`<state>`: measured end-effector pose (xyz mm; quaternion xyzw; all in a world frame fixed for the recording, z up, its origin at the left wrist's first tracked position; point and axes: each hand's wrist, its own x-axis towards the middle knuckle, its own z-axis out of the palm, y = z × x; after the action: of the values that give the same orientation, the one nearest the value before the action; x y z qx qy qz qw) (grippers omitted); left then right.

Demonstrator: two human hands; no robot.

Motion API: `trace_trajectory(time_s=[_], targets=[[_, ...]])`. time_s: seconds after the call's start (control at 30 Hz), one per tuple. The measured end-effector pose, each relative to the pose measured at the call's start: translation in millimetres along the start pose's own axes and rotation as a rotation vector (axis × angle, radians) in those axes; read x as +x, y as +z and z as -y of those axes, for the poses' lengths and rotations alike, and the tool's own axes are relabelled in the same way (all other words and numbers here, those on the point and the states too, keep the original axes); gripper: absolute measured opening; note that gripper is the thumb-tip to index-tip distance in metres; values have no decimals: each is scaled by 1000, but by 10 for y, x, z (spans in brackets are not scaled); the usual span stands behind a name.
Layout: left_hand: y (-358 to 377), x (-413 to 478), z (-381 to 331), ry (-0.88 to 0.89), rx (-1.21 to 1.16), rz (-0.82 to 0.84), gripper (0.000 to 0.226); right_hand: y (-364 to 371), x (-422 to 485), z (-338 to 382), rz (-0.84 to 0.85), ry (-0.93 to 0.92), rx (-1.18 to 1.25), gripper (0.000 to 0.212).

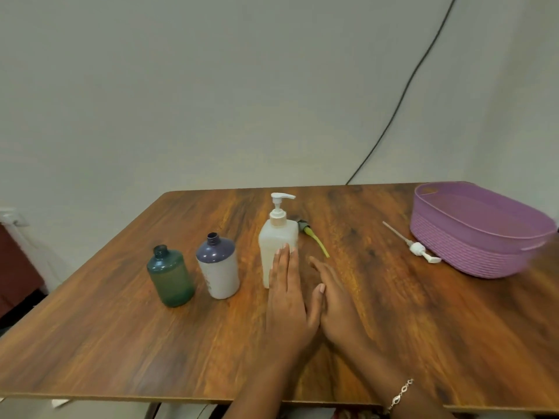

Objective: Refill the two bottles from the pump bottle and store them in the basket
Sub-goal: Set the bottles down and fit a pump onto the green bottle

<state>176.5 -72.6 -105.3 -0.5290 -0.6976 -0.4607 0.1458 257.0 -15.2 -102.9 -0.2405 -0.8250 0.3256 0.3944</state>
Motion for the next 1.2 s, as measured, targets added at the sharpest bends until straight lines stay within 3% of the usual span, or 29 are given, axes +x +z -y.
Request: trace_trajectory(time_s=[0.37,0.7,0.97,1.1,1.2], targets=[[326,378,-432,-169,-191,172,76,-621,260,-434,-35,57,-144,61],[611,861,-385,-430,-332,317,76,-592,1051,-657,-51,88,-212,38],[1007,1229,-105,-729,-356,216,73,-381,1719,-877,104,260,-148,21],[1235,1324,84,-859,-316,114,102,-268,2000,-1033,177,320,-182,17],[1342,1404,195,-917,-239,116,73,-139,2156,-1153,184,344,-225,13]])
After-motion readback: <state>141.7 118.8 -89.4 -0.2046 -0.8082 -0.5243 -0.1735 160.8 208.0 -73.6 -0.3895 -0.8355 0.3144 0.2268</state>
